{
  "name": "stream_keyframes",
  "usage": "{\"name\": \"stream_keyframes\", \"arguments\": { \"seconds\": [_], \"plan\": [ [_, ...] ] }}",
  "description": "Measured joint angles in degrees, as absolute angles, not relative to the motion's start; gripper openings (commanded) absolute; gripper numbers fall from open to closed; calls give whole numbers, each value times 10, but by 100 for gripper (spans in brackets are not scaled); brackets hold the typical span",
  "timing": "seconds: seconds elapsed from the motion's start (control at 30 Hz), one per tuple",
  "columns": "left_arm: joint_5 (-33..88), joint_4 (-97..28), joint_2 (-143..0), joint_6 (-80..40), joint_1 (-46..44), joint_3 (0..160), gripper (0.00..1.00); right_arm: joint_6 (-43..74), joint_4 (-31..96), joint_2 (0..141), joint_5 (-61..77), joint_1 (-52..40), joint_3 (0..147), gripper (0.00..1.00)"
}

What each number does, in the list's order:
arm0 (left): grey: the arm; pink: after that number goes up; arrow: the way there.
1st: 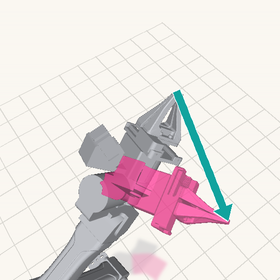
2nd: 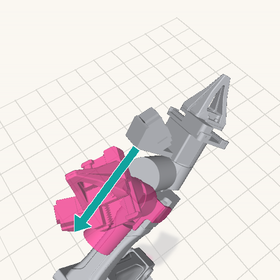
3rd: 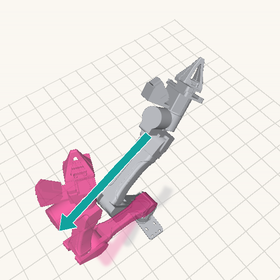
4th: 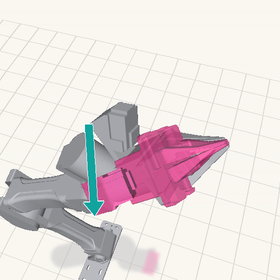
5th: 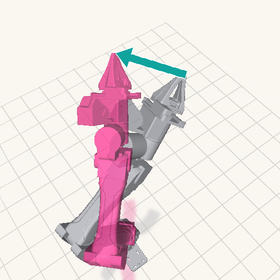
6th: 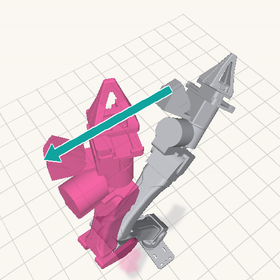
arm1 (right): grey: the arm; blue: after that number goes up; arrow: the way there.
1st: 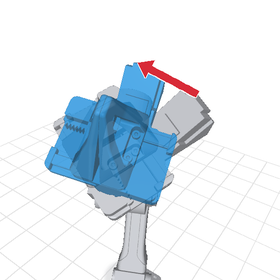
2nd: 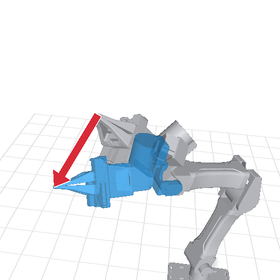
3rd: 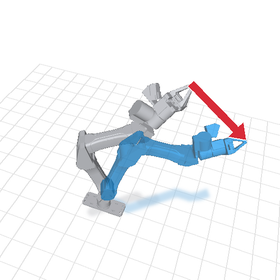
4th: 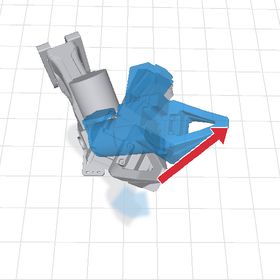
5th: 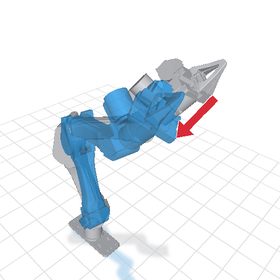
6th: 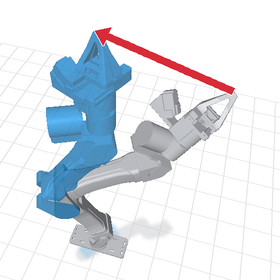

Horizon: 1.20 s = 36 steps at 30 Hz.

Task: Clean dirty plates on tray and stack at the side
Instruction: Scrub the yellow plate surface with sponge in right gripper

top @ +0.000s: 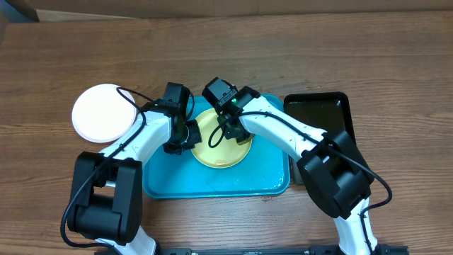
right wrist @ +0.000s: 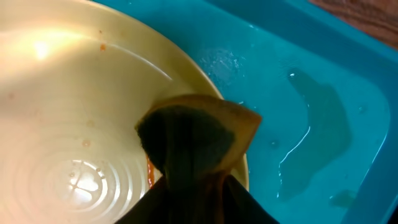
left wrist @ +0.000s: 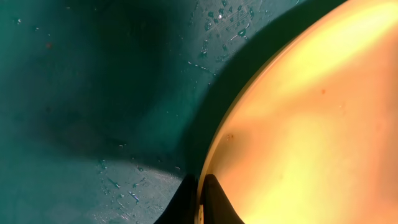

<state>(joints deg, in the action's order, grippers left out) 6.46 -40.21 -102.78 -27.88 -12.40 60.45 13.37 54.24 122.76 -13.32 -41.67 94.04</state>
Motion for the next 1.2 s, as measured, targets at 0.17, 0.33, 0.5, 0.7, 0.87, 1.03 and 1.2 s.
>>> {"name": "stream_keyframes", "arguments": {
  "seconds": [0.17, 0.33, 0.5, 0.7, 0.87, 1.03, 1.2],
  "plan": [
    [64, -402, -1028, -279, -124, 604, 5, 134, 542, 1228, -133, -417, 940, 15],
    [64, -402, -1028, -279, -124, 604, 6, 134, 547, 1228, -133, -416, 940, 31],
    [64, -402, -1028, -279, -124, 604, 6, 139, 548, 1228, -131, -416, 940, 4],
    [64, -402, -1028, -279, -124, 604, 6, 163, 538, 1229, -122, -416, 936, 4],
    [64, -403, -1028, -279, -124, 604, 6, 194, 504, 1229, -123, -416, 911, 4],
    [62, -403, -1028, -279, -124, 604, 6, 217, 477, 1225, -122, -417, 888, 4],
    [62, -404, -1028, -279, -124, 604, 6, 228, 467, 1224, -97, -413, 885, 4]
  ]
}}
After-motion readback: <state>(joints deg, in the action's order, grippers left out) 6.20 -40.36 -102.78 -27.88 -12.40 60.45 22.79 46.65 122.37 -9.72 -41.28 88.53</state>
